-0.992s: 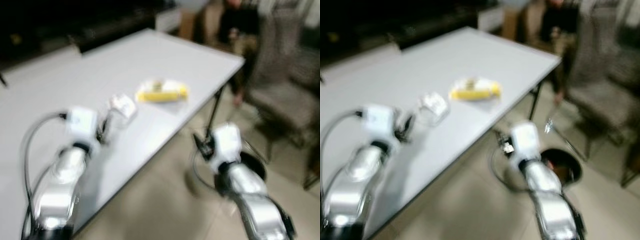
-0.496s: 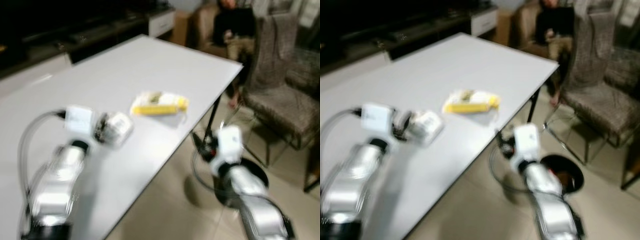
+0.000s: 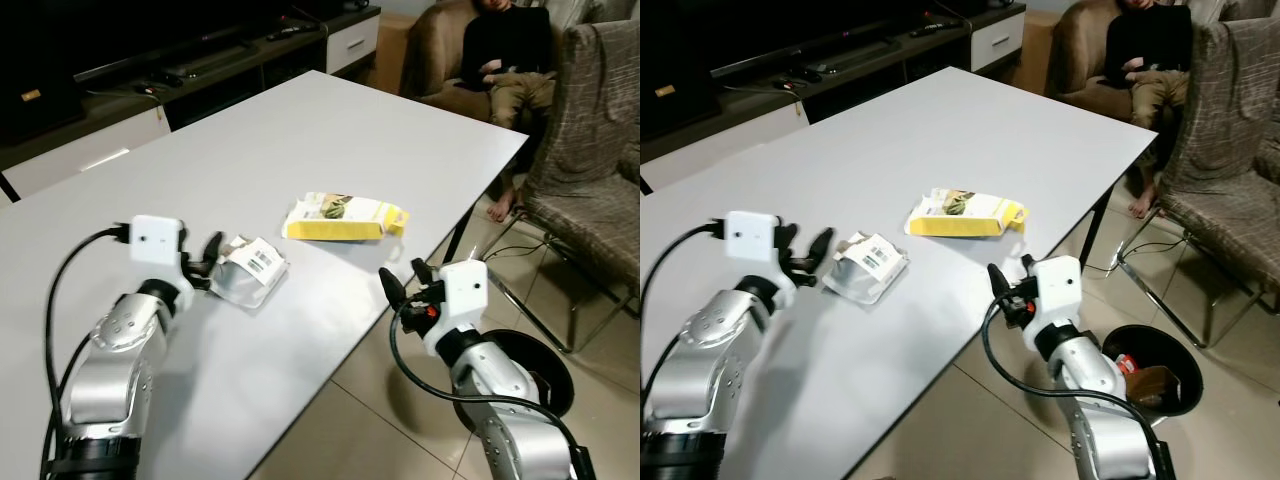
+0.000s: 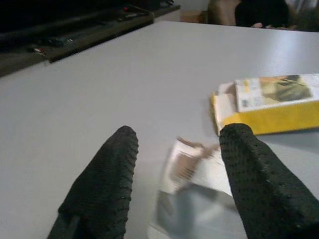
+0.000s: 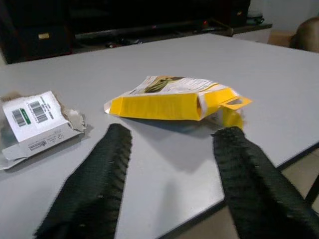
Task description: Picking trash to rubbish bin
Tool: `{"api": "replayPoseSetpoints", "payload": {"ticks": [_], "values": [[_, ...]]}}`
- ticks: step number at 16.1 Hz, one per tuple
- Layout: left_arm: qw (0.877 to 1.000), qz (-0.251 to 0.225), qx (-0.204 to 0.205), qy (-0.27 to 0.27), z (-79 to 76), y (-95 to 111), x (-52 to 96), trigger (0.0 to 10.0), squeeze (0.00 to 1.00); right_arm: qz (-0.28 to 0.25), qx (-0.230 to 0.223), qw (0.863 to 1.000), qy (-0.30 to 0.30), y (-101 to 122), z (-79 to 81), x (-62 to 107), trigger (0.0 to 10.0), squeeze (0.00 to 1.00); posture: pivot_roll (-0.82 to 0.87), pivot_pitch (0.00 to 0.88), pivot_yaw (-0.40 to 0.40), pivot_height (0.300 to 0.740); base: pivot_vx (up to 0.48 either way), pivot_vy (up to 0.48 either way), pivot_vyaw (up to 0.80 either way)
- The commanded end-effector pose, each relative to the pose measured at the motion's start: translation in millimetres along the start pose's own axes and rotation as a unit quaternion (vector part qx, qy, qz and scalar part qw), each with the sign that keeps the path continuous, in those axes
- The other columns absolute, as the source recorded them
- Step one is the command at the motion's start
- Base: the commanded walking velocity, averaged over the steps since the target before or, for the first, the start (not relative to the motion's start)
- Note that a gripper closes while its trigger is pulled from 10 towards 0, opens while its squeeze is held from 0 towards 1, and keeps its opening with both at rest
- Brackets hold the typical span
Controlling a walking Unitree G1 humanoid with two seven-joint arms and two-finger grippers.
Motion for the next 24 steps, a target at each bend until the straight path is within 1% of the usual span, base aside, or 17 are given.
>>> {"api": "replayPoseSetpoints", "payload": {"ticks": [1,2,3,4,5,7,8,9,10,11,12,13,15,19,22,23,24], "values": [[1.000,0.014,0.023,-0.004,2.1,-3.3,-1.5,10.0,1.00,-0.013,-0.012,1.000,0.011,5.5,2.1,1.9,10.0,1.00,-0.05,0.000,0.049,0.740,0.000,0.000,0.00],[0.999,0.016,0.025,-0.018,1.0,-4.0,-1.3,10.0,1.00,-0.013,-0.018,1.000,0.018,5.4,4.1,3.1,10.0,1.00,-0.05,0.000,0.047,0.740,0.000,0.000,0.00],[0.999,0.019,0.007,-0.032,2.6,-4.2,0.2,10.0,1.00,-0.011,-0.021,0.999,0.025,4.8,5.7,4.3,10.0,1.00,-0.05,0.000,0.047,0.740,0.000,0.000,0.00],[0.998,0.021,-0.031,-0.047,7.2,-4.8,3.1,10.0,1.00,-0.011,-0.023,0.999,0.032,4.7,7.2,5.2,10.0,1.00,-0.05,0.000,0.047,0.740,0.000,0.000,0.00],[0.993,0.030,-0.087,-0.070,12.1,-7.5,6.2,10.0,1.00,-0.012,-0.025,0.999,0.035,4.8,8.0,5.7,10.0,1.00,-0.05,0.000,0.046,0.740,0.000,0.000,0.00],[0.976,0.048,-0.186,-0.107,19.6,-10.7,9.1,10.0,1.00,-0.005,-0.020,0.999,0.046,3.7,9.7,6.4,10.0,1.00,-0.04,0.000,0.046,0.740,0.000,0.000,0.00],[0.961,0.058,-0.245,-0.117,24.5,-10.7,6.9,10.0,1.00,0.013,0.007,0.999,0.049,0.2,11.4,5.6,10.0,1.00,-0.04,0.000,0.047,0.740,0.000,0.000,0.00],[0.952,0.057,-0.277,-0.117,24.4,-9.9,3.6,10.0,1.00,0.023,0.017,0.998,0.052,-2.3,12.1,4.7,10.0,1.00,-0.04,0.000,0.045,0.740,0.000,0.000,0.00],[0.947,0.057,-0.295,-0.116,24.6,-9.7,1.9,10.0,1.00,0.027,0.019,0.998,0.055,-3.4,12.4,4.7,10.0,0.94,-0.04,0.000,0.045,0.740,0.000,0.000,0.00],[0.944,0.058,-0.304,-0.118,24.5,-10.3,0.6,10.0,1.00,0.028,0.023,0.998,0.055,-3.4,12.6,4.5,10.0,0.19,-0.04,0.000,0.046,0.740,0.000,0.000,0.00],[0.940,0.065,-0.309,-0.131,22.0,-13.3,-2.5,10.0,0.05,0.030,0.027,0.998,0.057,-3.8,13.4,4.1,10.0,0.00,-0.04,0.000,0.045,0.740,0.000,0.000,0.00],[0.936,0.067,-0.316,-0.139,19.8,-15.6,-5.2,10.0,0.00,0.032,0.028,0.997,0.058,-4.1,13.7,4.2,10.0,0.00,-0.04,0.000,0.044,0.740,0.000,0.000,0.00],[0.933,0.067,-0.327,-0.132,19.3,-18.9,-11.8,10.0,0.00,0.037,0.038,0.997,0.058,-5.0,14.0,4.5,10.0,0.00,-0.04,0.000,0.042,0.740,0.000,0.000,0.00],[0.918,0.083,-0.368,-0.122,20.6,-27.3,-26.8,10.0,0.00,0.038,0.046,0.997,0.057,-5.0,14.3,4.2,10.0,0.00,-0.04,0.000,0.049,0.740,0.000,0.000,0.00],[0.917,0.072,-0.379,-0.099,22.5,-23.9,-36.2,10.0,0.00,0.037,0.048,0.997,0.051,-4.6,13.0,3.5,10.0,0.00,-0.05,0.000,0.056,0.740,0.000,0.000,0.00],[0.914,0.068,-0.383,-0.115,18.5,-25.1,-38.3,10.0,0.00,0.036,0.048,0.997,0.048,-4.7,12.9,4.0,10.0,0.00,-0.05,0.000,0.062,0.740,0.000,0.000,0.00],[0.904,0.069,-0.400,-0.139,13.7,-28.1,-38.8,10.0,0.00,0.038,0.050,0.997,0.047,-5.4,12.9,5.4,10.0,0.00,-0.05,0.000,0.065,0.740,0.000,0.000,0.00]]}}
Point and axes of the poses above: a point about 5 cm out from each wrist's last joint towards the gripper, its own x axis pointing back from the gripper into the wrist, its own y axis along the axis of the wrist's last joint, z = x × y, the point moved 1 cm from there along -x, pointing out of the wrist towards the gripper, and after that the axes turned 4 degrees about x, right-handed, at the moved point
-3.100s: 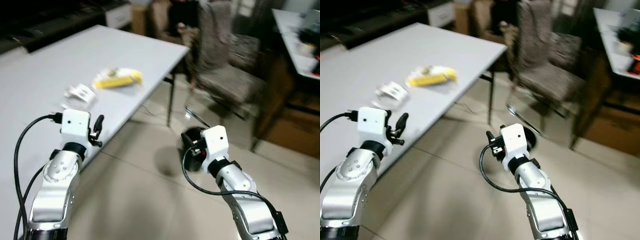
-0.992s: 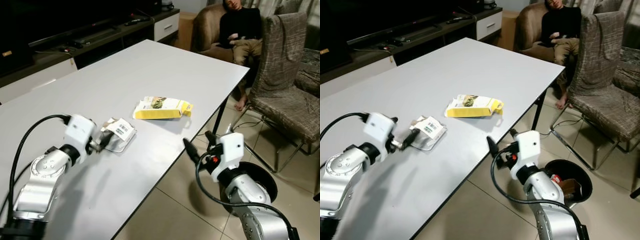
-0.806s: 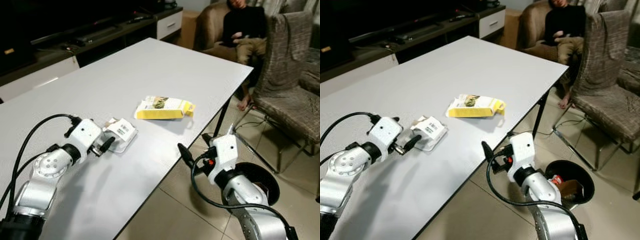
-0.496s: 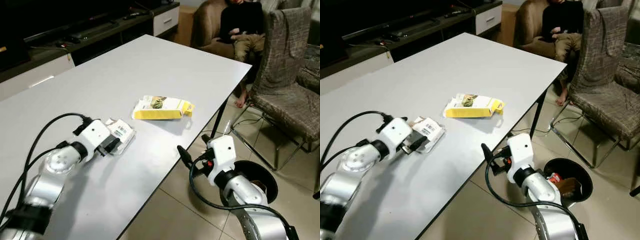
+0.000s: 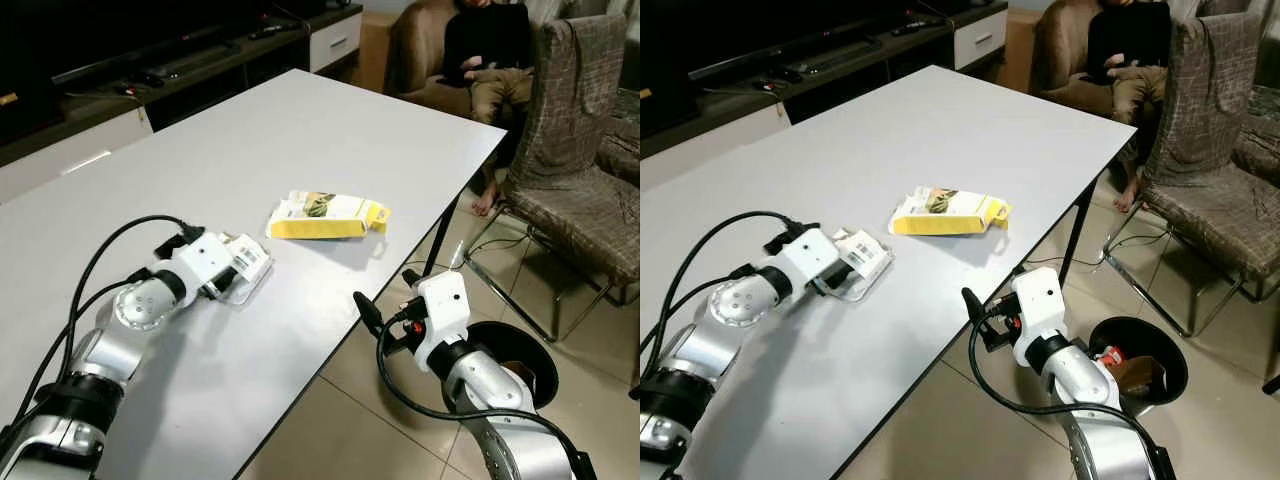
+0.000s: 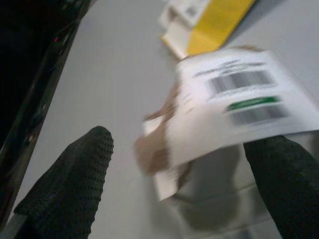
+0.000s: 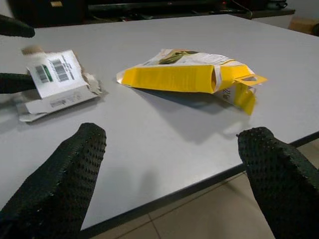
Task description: Picking trash to rubbish bin
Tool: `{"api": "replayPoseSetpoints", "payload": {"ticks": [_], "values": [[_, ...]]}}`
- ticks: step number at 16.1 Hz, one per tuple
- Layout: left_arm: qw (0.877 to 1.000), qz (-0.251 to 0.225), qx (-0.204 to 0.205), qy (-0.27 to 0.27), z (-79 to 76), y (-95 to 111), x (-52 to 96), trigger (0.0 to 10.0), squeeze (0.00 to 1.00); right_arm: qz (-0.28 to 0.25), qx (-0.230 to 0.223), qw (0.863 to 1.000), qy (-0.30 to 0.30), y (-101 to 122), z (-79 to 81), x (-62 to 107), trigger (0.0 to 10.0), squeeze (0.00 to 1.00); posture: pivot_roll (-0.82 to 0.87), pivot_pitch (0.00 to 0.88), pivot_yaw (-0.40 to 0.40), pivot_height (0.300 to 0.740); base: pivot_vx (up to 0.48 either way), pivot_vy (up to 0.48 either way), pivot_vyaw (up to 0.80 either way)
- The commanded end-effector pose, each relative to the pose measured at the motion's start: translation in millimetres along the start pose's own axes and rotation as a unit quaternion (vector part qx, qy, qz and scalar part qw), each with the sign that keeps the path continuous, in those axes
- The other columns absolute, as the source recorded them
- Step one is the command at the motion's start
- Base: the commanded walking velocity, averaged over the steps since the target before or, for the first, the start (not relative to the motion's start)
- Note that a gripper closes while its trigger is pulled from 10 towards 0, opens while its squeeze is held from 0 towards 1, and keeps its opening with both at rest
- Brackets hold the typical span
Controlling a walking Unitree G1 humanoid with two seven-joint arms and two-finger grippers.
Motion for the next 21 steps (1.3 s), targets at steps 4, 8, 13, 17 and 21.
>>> {"api": "replayPoseSetpoints", "payload": {"ticks": [4,8,13,17,21], "values": [[1.000,-0.010,-0.020,0.013,-2.0,3.7,-11.1,10.0,0.00,0.000,0.002,1.000,-0.009,0.9,-1.4,0.3,10.0,0.00,-0.05,0.000,0.066,0.740,0.000,0.000,0.00],[0.999,-0.008,-0.015,0.049,-2.7,6.0,-24.7,7.7,0.00,-0.006,0.004,1.000,-0.015,3.8,-4.5,-3.7,10.0,0.00,-0.06,0.000,0.068,0.740,0.000,0.000,0.00],[0.999,-0.003,-0.022,0.047,-10.0,4.7,-31.6,0.0,0.00,-0.006,0.004,1.000,-0.017,3.4,-3.1,-3.9,10.0,0.00,-0.07,0.000,0.073,0.740,0.000,0.000,0.00],[0.996,-0.007,-0.032,0.079,-6.0,7.4,-34.7,0.0,0.00,-0.008,0.006,1.000,-0.019,4.1,-5.1,-5.3,10.0,0.00,-0.07,0.000,0.072,0.740,0.000,0.000,0.00],[0.994,-0.008,-0.039,0.102,-1.0,7.0,-34.6,0.0,0.00,-0.008,0.009,1.000,-0.018,3.9,-5.5,-6.2,10.0,0.00,-0.07,0.000,0.069,0.740,0.000,0.000,0.00]]}}
Point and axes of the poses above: a point about 5 cm out from each wrist's last joint towards the gripper, its own x axis pointing back from the gripper into the wrist, its own y axis along the axis of the wrist's last joint, z = x × y, the point moved 1 cm from there along -x, pointing out of the wrist towards the gripper, and after that the axes turned 4 degrees about x, right-handed, at the moved point
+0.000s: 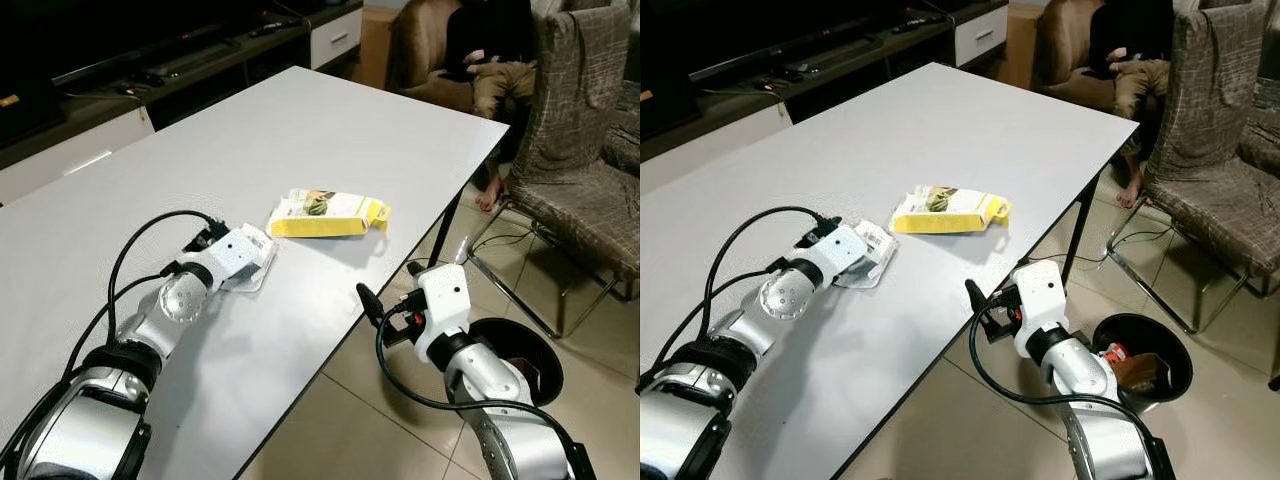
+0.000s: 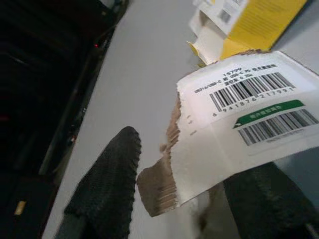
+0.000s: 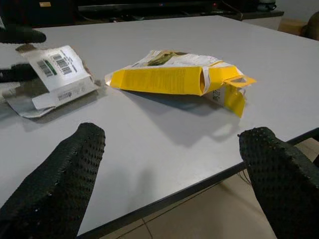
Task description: Picking trash to rubbish bin
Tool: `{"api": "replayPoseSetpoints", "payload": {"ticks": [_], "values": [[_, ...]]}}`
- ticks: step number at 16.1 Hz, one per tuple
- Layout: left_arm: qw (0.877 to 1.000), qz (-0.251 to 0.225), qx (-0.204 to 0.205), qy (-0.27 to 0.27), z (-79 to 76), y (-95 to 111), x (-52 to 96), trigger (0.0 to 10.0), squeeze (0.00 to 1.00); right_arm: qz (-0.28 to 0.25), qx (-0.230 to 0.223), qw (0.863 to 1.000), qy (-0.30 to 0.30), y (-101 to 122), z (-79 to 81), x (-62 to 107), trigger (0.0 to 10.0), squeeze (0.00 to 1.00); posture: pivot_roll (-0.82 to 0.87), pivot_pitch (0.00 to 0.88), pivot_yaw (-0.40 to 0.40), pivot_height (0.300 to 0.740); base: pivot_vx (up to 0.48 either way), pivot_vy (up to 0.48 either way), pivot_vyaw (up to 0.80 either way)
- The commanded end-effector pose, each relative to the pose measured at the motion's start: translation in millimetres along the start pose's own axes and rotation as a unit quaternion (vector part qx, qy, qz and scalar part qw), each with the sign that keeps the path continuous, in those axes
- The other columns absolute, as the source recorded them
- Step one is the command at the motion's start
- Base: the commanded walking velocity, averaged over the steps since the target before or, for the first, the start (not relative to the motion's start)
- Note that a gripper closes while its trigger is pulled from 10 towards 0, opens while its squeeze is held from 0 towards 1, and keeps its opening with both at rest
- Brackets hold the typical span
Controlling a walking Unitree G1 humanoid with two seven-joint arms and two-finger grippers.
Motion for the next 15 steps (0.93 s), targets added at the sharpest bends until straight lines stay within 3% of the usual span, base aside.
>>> {"api": "replayPoseSetpoints", "payload": {"ticks": [1,8,15], "values": [[1.000,-0.005,-0.010,0.003,2.5,1.9,-1.2,0.0,0.00,-0.005,0.001,1.000,-0.001,1.6,-0.3,-0.2,10.0,0.00,-0.07,0.000,0.068,0.740,0.000,0.000,0.00],[1.000,0.010,-0.005,-0.013,-6.3,-4.1,-0.2,0.0,0.00,-0.005,0.004,1.000,-0.001,1.9,-0.1,-1.6,10.0,0.00,-0.07,0.000,0.067,0.740,0.000,0.000,0.00],[1.000,0.018,0.015,0.014,3.4,-13.6,5.2,0.0,0.00,-0.011,0.013,1.000,-0.005,3.8,-1.1,-4.1,10.0,0.00,-0.07,0.000,0.068,0.740,0.000,0.000,0.00]]}}
Point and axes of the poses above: a point about 5 cm out from each wrist's last joint towards the gripper, its own x axis pointing back from the gripper into the wrist, its own y axis along the axis of the wrist's last joint, z = x × y, the point moved 1 cm from there along -x, pointing out of the wrist towards the gripper, and after that the axes turned 4 degrees about x, right-handed, at the moved point
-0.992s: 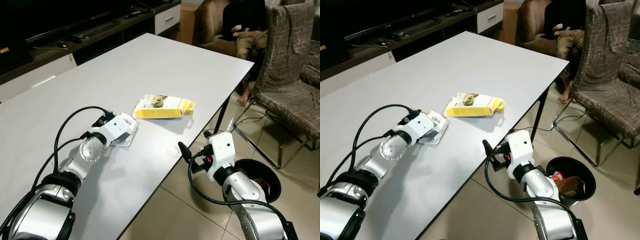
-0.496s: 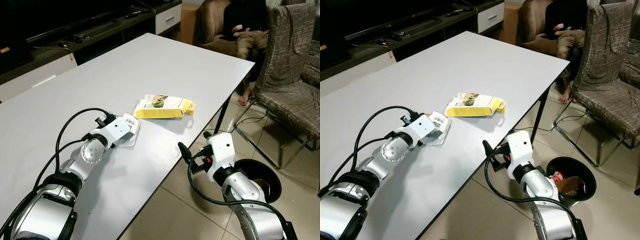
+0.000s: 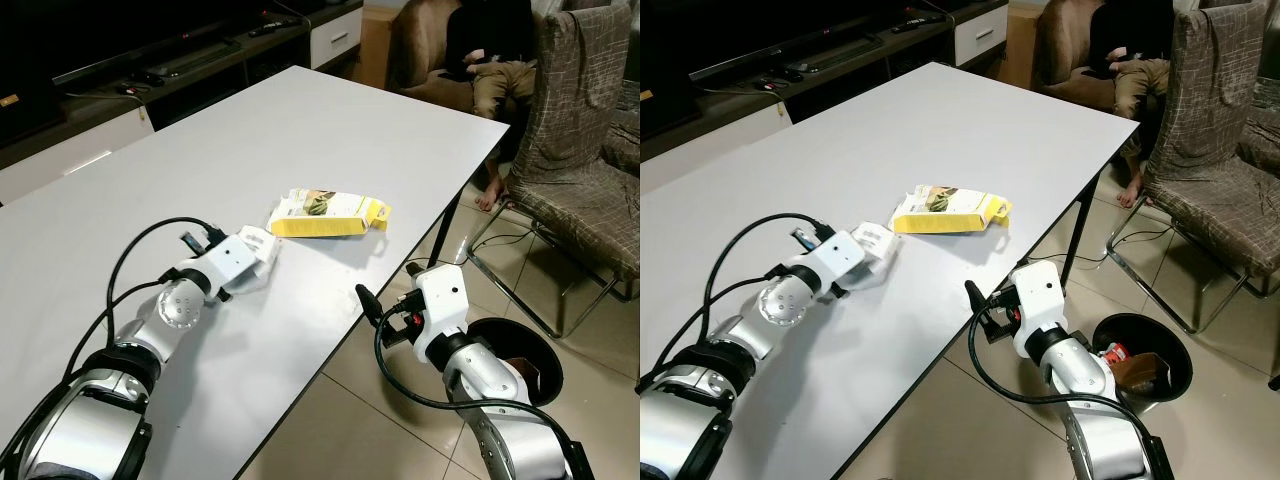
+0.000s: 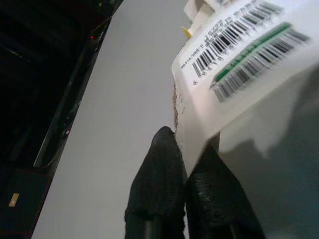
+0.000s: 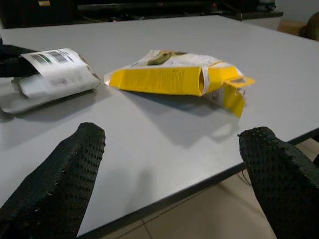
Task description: Picking trash to rubbish bin
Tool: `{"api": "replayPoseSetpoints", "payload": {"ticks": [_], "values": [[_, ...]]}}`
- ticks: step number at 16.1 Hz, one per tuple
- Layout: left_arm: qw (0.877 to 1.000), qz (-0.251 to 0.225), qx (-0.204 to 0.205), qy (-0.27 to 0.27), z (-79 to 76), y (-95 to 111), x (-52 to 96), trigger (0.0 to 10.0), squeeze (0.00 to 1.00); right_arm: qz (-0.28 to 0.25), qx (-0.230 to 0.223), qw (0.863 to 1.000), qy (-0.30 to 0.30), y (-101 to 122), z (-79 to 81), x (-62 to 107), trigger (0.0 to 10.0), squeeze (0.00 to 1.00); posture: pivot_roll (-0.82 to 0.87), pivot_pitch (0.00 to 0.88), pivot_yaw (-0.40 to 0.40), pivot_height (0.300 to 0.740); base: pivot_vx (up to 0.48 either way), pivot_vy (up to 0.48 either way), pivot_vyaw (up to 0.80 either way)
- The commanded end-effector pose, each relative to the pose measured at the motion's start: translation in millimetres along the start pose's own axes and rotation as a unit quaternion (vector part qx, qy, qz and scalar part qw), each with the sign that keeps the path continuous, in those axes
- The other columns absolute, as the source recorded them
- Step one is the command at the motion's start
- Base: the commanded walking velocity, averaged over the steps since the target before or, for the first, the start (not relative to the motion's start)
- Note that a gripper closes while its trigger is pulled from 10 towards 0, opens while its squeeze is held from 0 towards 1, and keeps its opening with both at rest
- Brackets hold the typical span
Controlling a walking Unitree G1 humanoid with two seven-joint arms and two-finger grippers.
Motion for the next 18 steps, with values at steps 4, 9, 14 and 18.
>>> {"api": "replayPoseSetpoints", "payload": {"ticks": [4,9,14,18], "values": [[0.994,-0.032,0.078,0.073,35.9,-3.6,11.7,0.0,0.00,-0.037,-0.003,0.999,-0.016,13.5,-7.3,-18.4,10.0,1.00,-0.06,0.000,0.062,0.740,0.000,0.000,0.00],[0.974,-0.072,0.173,0.127,56.0,-8.0,46.8,0.0,0.00,-0.003,0.127,0.992,-0.003,10.5,-25.1,-58.2,10.0,1.00,-0.03,0.000,0.043,0.740,0.000,0.000,0.00],[0.963,-0.079,0.225,0.127,45.8,5.2,73.4,0.0,0.00,0.024,0.320,0.945,0.068,15.9,-39.0,-80.3,10.0,1.00,-0.01,0.008,0.014,0.740,0.000,0.000,0.00],[0.956,-0.088,0.258,0.111,40.5,17.8,82.6,0.0,0.00,0.018,0.452,0.888,0.077,21.7,-44.4,-91.1,10.0,0.47,0.01,0.026,0.005,0.740,0.000,0.000,0.00]]}}
Point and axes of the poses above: a point about 5 cm out from each wrist's last joint towards the gripper, its own x axis pointing back from the gripper into the wrist, its own y axis along the axis of the wrist's last joint, z = x × y, the point moved 1 cm from there along -x, pointing out of the wrist towards the gripper, and after that the axes turned 4 degrees about x, right-handed, at the moved point
